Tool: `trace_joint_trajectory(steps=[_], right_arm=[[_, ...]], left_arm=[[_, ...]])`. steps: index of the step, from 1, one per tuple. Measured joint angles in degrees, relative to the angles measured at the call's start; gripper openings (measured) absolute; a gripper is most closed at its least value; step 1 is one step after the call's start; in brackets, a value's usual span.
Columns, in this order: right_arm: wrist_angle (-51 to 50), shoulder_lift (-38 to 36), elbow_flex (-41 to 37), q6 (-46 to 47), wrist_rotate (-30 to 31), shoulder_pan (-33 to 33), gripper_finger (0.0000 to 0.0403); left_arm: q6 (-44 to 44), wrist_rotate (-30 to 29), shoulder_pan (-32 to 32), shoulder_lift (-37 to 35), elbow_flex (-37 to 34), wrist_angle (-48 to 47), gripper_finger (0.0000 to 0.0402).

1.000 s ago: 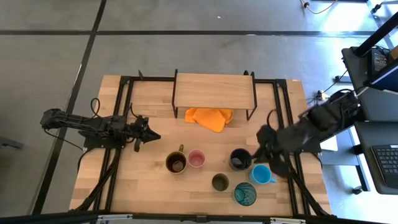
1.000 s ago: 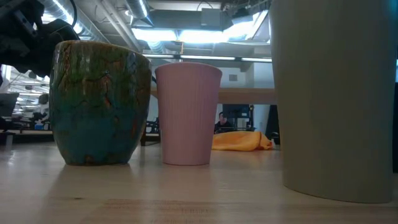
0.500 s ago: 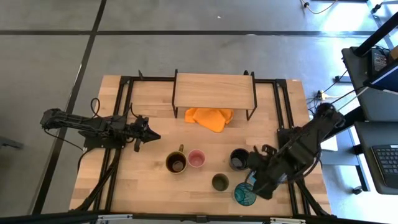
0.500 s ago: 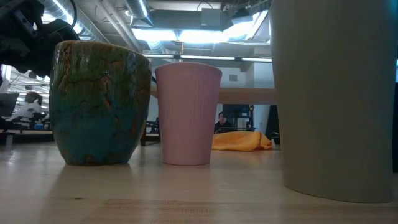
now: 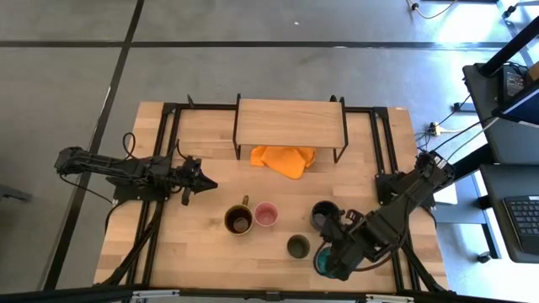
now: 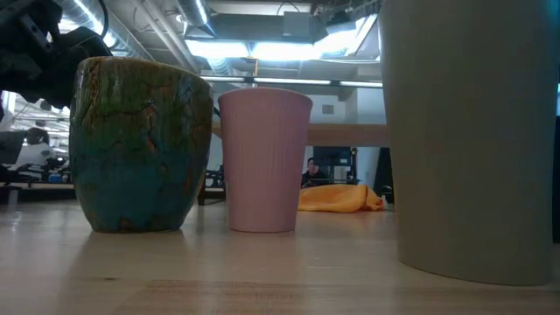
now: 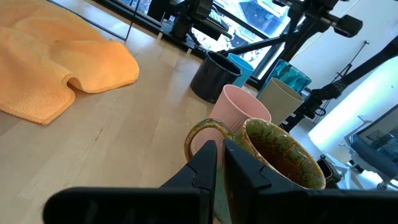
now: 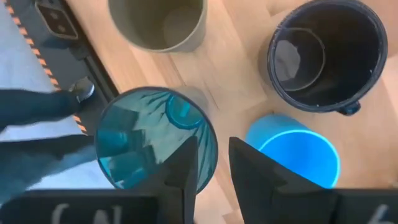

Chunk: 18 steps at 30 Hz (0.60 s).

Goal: Stack small to large cups/mugs on shelf
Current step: Put the blue cup on the shelf

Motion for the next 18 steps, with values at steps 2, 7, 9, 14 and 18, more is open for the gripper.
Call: trace_joint_trajectory(steps=[2, 7, 9, 14, 18], right_arm=[[-0.3, 0.0, 0.0, 1.6, 0.0, 0.0, 0.0096], [-0.9, 0.4, 0.0, 6.1, -0.8, 0.9, 0.0143], [-0.8, 0.8, 0.0, 7.3, -1.0, 1.8, 0.0167], [-1.2, 0.8, 0.0, 9.3, 0.2, 2.8, 0.0194], [-1.3, 0.9, 0.0, 9.5, 0.5, 2.9, 0.019]], left_arm=[[0.0, 0.0, 0.0, 0.0, 0.0, 0.0, 0.0019], [0.0, 0.0, 0.0, 0.0, 0.0, 0.0, 0.0019], [0.0, 0.0, 0.0, 0.0, 0.0, 0.0, 0.0019], [0.0, 0.0, 0.0, 0.0, 0.0, 0.0, 0.0019], [0.0, 0.0, 0.0, 0.0, 0.0, 0.0, 0.0019]])
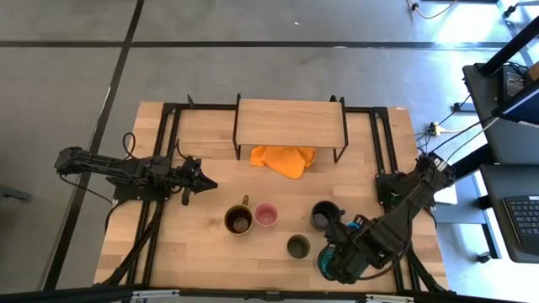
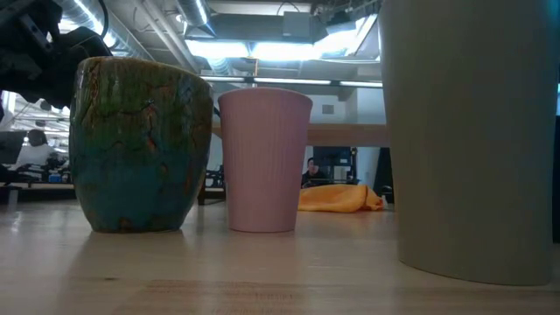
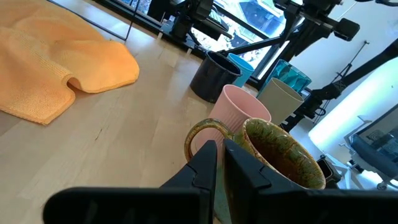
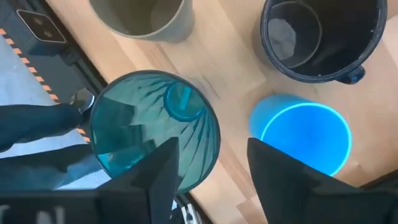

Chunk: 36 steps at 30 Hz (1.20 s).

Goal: Stack small to large cups/mugs on shelf
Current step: Put the blue cup on the shelf

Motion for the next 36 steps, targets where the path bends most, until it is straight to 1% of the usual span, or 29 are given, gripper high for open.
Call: trace_joint_trajectory(steps=[6, 11, 16, 23, 32, 36], right_arm=[[-2.1, 2.2, 0.0, -0.8, 0.0, 0.0, 0.0182], [-2.9, 2.8, 0.0, -0.9, 2.6, -0.3, 0.0186], [-3.8, 2.8, -0.3, -0.8, 3.0, -0.4, 0.019], [-0.2, 2.8, -3.0, -0.3, 0.1, -0.3, 0.019], [1.4, 2.7, -5.9, 0.9, 1.3, 0.1, 0.019], [2.3, 2.8, -7.7, 1.0, -0.2, 0.1, 0.0188]], left_arm=[[0.0, 0.0, 0.0, 0.0, 0.0, 0.0, 0.0019], [0.0, 0.0, 0.0, 0.0, 0.0, 0.0, 0.0019], [0.0, 0.0, 0.0, 0.0, 0.0, 0.0, 0.0019], [0.0, 0.0, 0.0, 0.0, 0.0, 0.0, 0.0019], [0.0, 0.0, 0.0, 0.0, 0.0, 0.0, 0.0019], [0.0, 0.0, 0.0, 0.0, 0.0, 0.0, 0.0019]])
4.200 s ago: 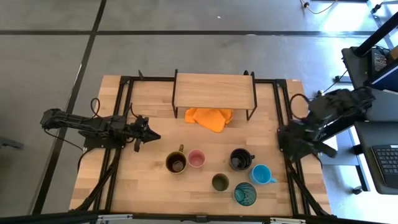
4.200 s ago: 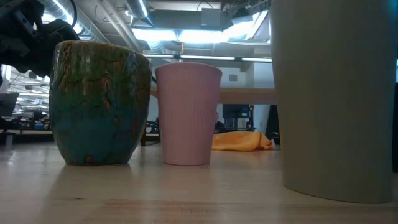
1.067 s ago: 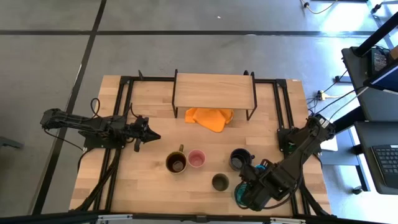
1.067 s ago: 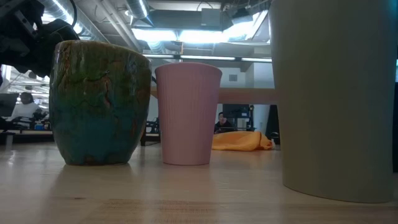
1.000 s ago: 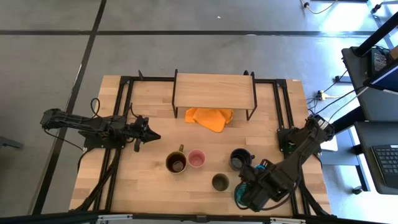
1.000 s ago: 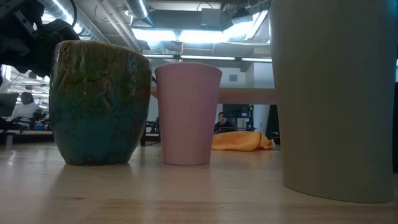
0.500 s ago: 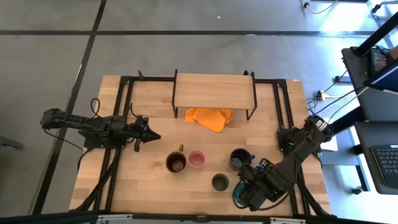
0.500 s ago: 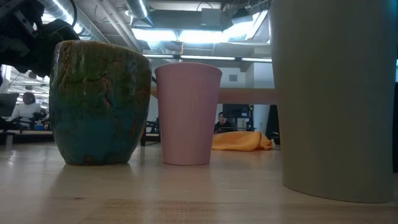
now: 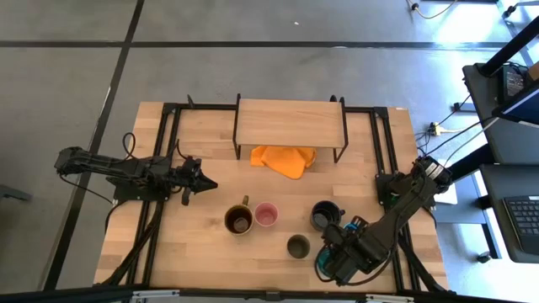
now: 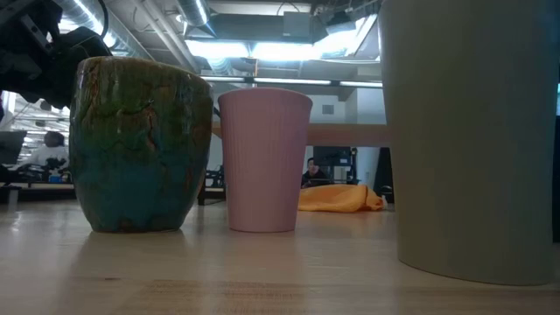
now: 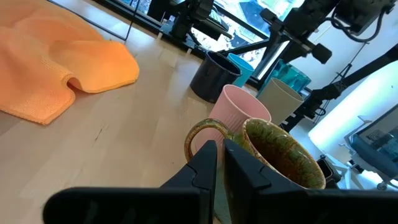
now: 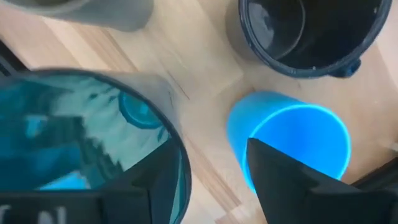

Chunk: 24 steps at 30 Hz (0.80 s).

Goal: Stack small to large cups/mugs on shelf
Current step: Put the blue cup on the shelf

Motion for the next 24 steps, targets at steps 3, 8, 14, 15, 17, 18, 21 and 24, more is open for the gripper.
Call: trace_joint_trajectory(steps=[3, 8, 14, 15, 17, 18, 21, 24], right_arm=[[-0.5, 0.0, -0.1, -0.1, -0.1, 0.0, 0.0171], [-1.8, 0.0, -0.1, -0.2, 0.0, 0.0, 0.0113], [-3.5, 0.0, -0.1, -0.3, -0.5, -0.1, 0.0036], [-3.4, -0.1, -0.1, -0.3, -0.6, -0.1, 0.0025], [-3.0, -0.6, 0.2, -0.3, -0.7, -0.2, 0.0012], [-3.4, -0.7, 0.2, -0.3, -0.8, -0.2, 0.0012], [-3.7, -1.2, 1.4, -0.4, -1.0, -0.8, 0.0016], [-4.1, -2.5, 3.8, -0.4, -1.6, -1.5, 0.001]], left_arm=[[0.0, 0.0, 0.0, 0.0, 0.0, 0.0, 0.0019], [0.0, 0.0, 0.0, 0.0, 0.0, 0.0, 0.0019], [0.0, 0.0, 0.0, 0.0, 0.0, 0.0, 0.0019], [0.0, 0.0, 0.0, 0.0, 0.0, 0.0, 0.0019], [0.0, 0.0, 0.0, 0.0, 0.0, 0.0, 0.0019], [0.0, 0.0, 0.0, 0.0, 0.0, 0.0, 0.0019], [0.0, 0.0, 0.0, 0.0, 0.0, 0.0, 0.0019], [0.0, 0.0, 0.0, 0.0, 0.0, 0.0, 0.0019]])
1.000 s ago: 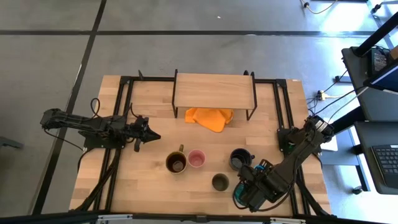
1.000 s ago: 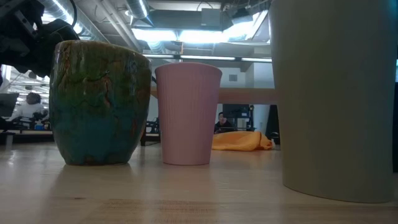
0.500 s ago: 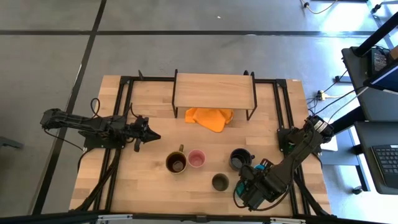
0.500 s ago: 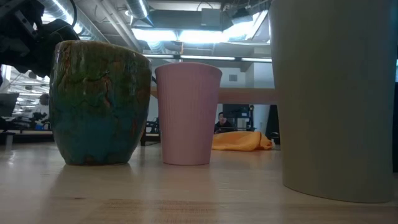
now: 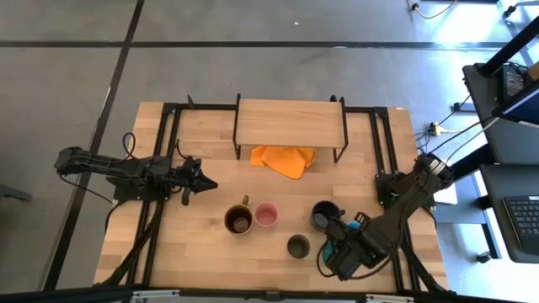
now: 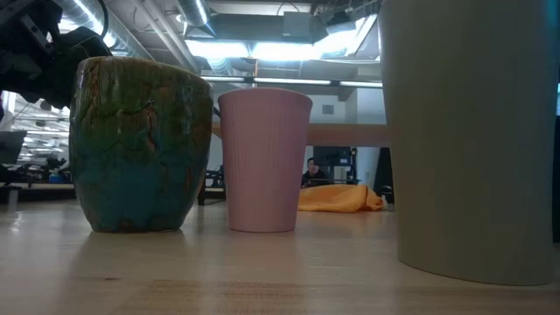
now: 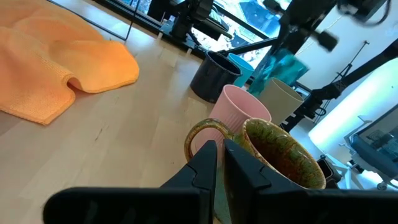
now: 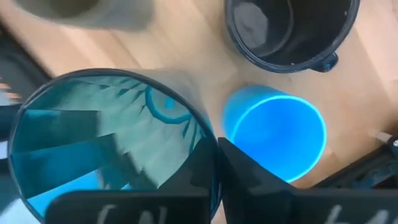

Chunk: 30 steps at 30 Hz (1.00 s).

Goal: Stack small to large cups/mugs on shelf
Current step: Put the blue cup on the shelf

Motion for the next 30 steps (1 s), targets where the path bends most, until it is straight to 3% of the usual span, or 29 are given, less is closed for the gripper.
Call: trace_joint_trajectory(steps=[5, 8, 15, 19, 24, 30], right_arm=[[-1.9, -1.9, 5.9, 0.0, 0.0, -2.0, 0.001], [-8.3, -2.1, 11.7, 0.0, 0.3, -4.0, 0.001], [-10.4, -4.6, 20.4, -7.4, 7.0, -10.8, 0.001], [-10.4, -5.4, 23.1, -13.0, 11.8, -15.6, 0.001], [-10.1, -5.5, 26.1, -20.4, 13.1, -19.9, 0.001], [-10.1, -5.6, 27.0, -27.1, 21.2, -27.5, 0.0011]], left_arm=[[0.0, 0.0, 0.0, 0.0, 0.0, 0.0, 0.0019], [0.0, 0.0, 0.0, 0.0, 0.0, 0.0, 0.0019], [0.0, 0.0, 0.0, 0.0, 0.0, 0.0, 0.0019], [0.0, 0.0, 0.0, 0.0, 0.0, 0.4, 0.0019], [0.0, 0.0, 0.0, 0.0, 0.0, 0.5, 0.0019], [0.0, 0.0, 0.0, 0.0, 0.0, 0.5, 0.0019]])
